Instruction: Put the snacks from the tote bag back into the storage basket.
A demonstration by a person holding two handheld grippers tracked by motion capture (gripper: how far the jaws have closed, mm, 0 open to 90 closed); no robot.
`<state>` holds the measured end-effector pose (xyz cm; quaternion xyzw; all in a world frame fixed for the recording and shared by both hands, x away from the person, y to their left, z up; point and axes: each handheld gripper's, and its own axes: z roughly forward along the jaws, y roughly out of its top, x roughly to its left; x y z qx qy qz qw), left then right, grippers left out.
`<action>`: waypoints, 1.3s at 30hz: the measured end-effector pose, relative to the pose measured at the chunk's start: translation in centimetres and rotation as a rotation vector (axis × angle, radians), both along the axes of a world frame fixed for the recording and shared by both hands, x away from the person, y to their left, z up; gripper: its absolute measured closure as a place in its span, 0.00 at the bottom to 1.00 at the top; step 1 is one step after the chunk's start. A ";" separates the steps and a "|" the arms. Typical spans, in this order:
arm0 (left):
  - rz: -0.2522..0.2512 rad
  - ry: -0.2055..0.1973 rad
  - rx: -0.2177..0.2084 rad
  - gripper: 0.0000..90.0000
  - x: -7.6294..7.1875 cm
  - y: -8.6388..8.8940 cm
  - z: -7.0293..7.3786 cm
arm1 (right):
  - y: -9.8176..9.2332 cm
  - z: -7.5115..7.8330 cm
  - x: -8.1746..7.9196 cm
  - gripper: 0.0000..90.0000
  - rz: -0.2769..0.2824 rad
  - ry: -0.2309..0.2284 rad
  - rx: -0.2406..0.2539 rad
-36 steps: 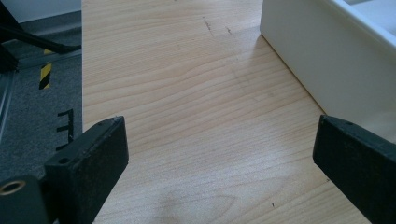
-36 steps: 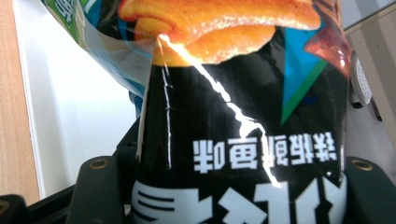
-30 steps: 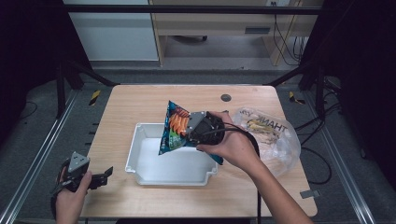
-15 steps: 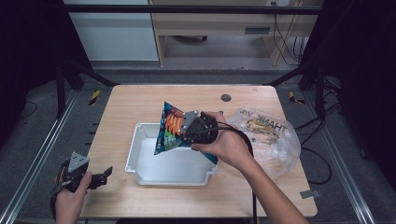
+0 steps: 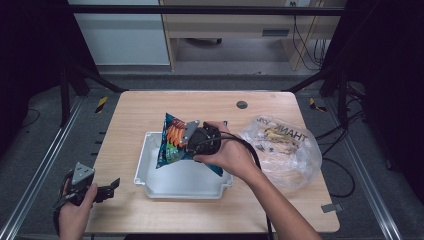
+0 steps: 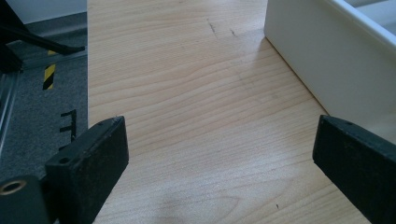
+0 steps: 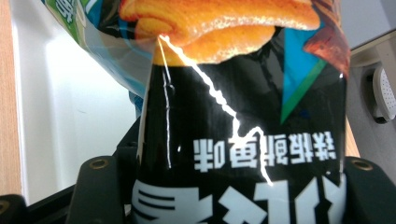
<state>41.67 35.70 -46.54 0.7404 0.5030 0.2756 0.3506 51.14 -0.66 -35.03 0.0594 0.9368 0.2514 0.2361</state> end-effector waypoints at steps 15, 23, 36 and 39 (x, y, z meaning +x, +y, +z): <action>-0.010 0.000 0.005 0.05 0.0 -0.1 0.0 | 1.4 -1.2 -0.4 0.41 0.029 0.015 -0.024; -0.002 -0.003 -0.003 0.05 -0.1 0.1 0.0 | 2.2 -1.6 -0.5 0.41 0.050 0.020 -0.039; -0.008 0.001 -0.001 0.05 -0.1 0.0 0.1 | 3.1 -2.3 -0.4 0.41 0.061 0.034 -0.063; -0.012 0.002 0.000 0.05 -0.1 -0.1 0.0 | 3.3 -2.5 -0.4 0.41 0.065 0.036 -0.065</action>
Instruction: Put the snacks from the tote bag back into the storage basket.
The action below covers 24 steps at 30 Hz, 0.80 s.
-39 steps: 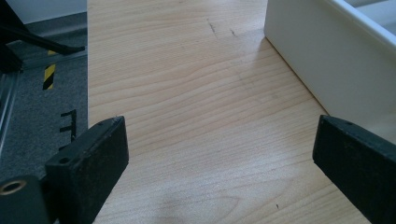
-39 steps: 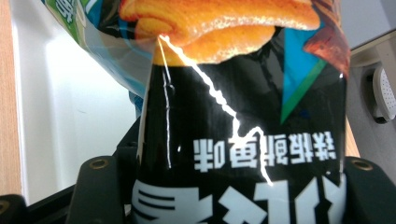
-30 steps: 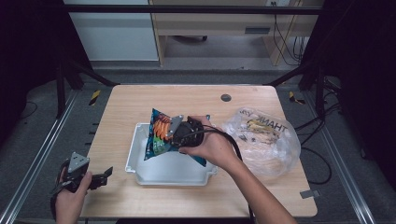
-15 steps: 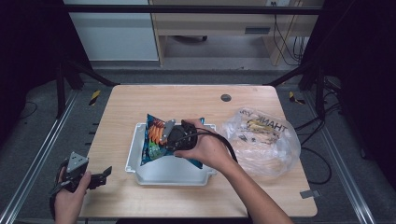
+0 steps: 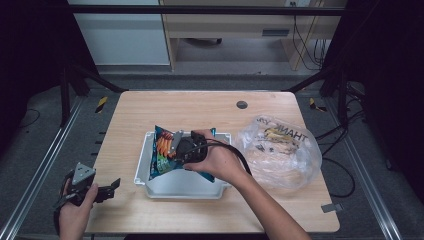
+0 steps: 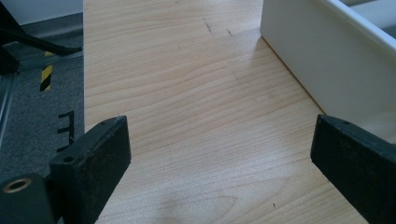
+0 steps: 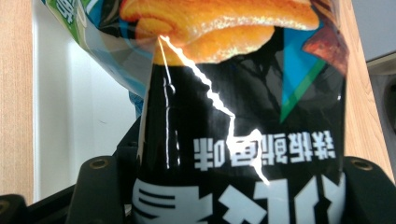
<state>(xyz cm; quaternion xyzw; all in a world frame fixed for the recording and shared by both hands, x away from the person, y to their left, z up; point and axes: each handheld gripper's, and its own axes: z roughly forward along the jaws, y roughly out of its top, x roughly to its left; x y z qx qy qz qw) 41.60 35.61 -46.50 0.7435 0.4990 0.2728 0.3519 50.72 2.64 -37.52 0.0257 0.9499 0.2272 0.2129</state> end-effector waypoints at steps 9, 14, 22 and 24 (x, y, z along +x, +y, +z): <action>-0.002 0.001 0.001 0.05 0.0 0.0 0.0 | 0.3 -0.5 -0.1 0.41 0.006 0.007 -0.005; -0.003 -0.003 0.002 0.05 0.0 0.0 0.0 | 0.3 -0.9 -0.2 0.41 0.006 0.014 -0.003; -0.001 -0.001 -0.001 0.05 0.0 0.1 0.0 | 0.2 -1.3 -0.1 0.41 0.003 0.022 -0.004; -0.001 -0.001 -0.001 0.05 0.0 0.1 0.0 | 0.2 -1.4 -0.1 0.41 0.002 0.025 -0.007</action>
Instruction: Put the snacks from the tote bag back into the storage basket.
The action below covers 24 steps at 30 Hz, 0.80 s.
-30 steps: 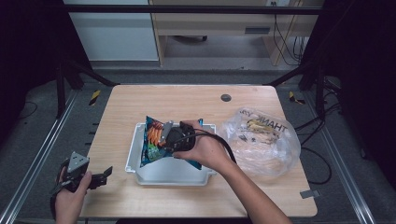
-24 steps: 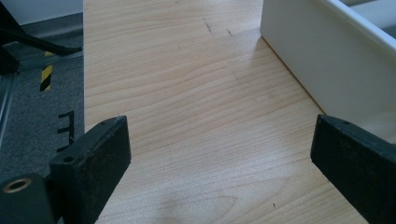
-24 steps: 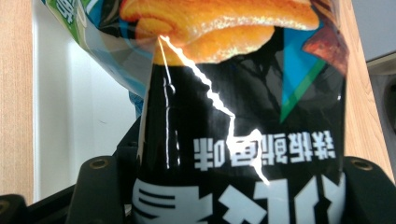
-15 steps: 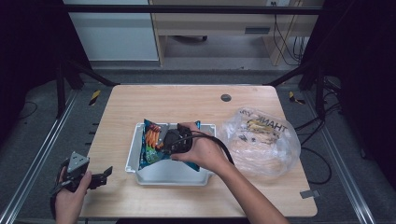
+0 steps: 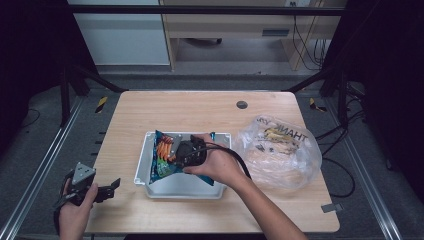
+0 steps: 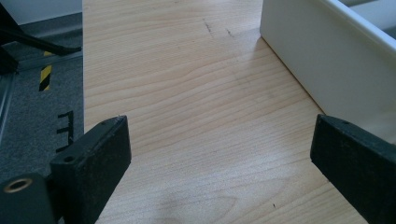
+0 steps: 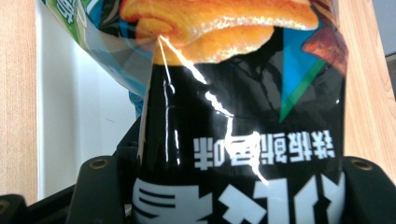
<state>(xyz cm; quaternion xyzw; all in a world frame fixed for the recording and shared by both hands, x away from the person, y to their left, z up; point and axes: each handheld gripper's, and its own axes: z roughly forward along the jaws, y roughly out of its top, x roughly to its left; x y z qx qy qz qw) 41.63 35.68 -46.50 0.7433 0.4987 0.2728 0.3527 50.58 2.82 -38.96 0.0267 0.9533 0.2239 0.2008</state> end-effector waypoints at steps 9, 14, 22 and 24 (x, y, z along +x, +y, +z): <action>-0.001 0.000 0.001 0.05 0.0 0.0 0.0 | 0.2 -0.5 0.0 0.41 -0.002 0.007 -0.009; -0.002 -0.002 0.005 0.05 0.0 -0.1 0.0 | 0.3 -0.8 0.2 0.41 -0.002 0.010 -0.016; -0.003 -0.006 0.028 0.05 0.0 -0.2 0.1 | 0.4 -1.4 0.5 0.41 -0.010 0.019 -0.027; -0.008 -0.004 0.027 0.05 0.0 -0.3 0.0 | 0.5 -1.6 0.6 0.41 -0.006 0.021 -0.027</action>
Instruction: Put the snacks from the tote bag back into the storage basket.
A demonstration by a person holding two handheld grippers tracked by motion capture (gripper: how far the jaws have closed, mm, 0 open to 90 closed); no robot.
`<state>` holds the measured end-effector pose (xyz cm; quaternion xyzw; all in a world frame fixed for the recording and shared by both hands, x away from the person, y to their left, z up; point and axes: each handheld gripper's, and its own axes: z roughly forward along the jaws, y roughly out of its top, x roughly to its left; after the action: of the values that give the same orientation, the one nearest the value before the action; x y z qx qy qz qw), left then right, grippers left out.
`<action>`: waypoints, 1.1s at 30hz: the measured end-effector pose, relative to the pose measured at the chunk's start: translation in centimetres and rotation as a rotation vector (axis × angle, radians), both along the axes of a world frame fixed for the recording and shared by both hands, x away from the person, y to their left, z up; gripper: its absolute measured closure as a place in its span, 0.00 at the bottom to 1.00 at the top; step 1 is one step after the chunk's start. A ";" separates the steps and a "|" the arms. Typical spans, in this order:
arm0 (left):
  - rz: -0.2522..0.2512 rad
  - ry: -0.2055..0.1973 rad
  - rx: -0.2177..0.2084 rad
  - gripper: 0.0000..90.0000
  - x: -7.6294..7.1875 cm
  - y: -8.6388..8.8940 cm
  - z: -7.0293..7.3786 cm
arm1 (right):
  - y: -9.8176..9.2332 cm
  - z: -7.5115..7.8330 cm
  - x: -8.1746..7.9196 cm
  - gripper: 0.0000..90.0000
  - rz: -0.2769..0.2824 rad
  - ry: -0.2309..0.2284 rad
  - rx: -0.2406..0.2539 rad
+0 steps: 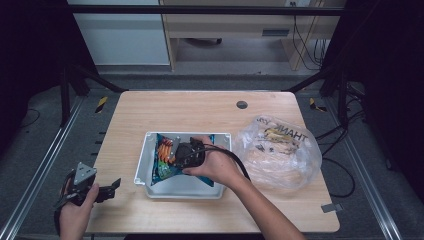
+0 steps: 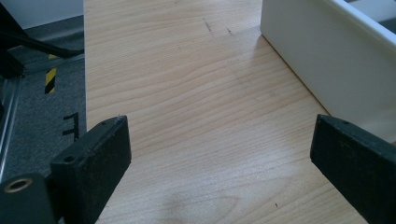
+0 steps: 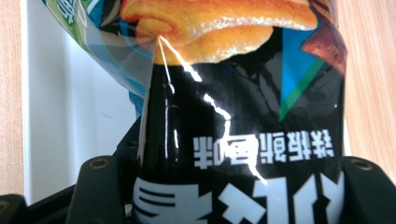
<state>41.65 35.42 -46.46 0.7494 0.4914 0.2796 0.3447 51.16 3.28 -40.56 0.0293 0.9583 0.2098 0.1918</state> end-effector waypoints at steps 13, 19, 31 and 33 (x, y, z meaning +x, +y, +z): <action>0.002 0.000 -0.009 0.05 0.0 0.0 0.0 | 0.0 -1.0 0.1 0.41 -0.002 0.017 -0.019; 0.001 0.001 -0.009 0.05 0.0 0.0 0.0 | -0.2 -1.2 0.3 0.41 -0.015 0.020 -0.024; 0.001 0.000 -0.009 0.05 0.0 0.0 0.0 | -0.4 -1.7 0.7 0.41 -0.019 0.027 -0.032; 0.000 0.001 -0.009 0.05 0.0 0.0 0.0 | -0.4 -1.8 0.8 0.41 -0.021 0.027 -0.032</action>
<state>41.67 35.44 -46.50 0.7479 0.4930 0.2769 0.3478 51.93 2.88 -42.36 0.0389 0.9637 0.1918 0.1814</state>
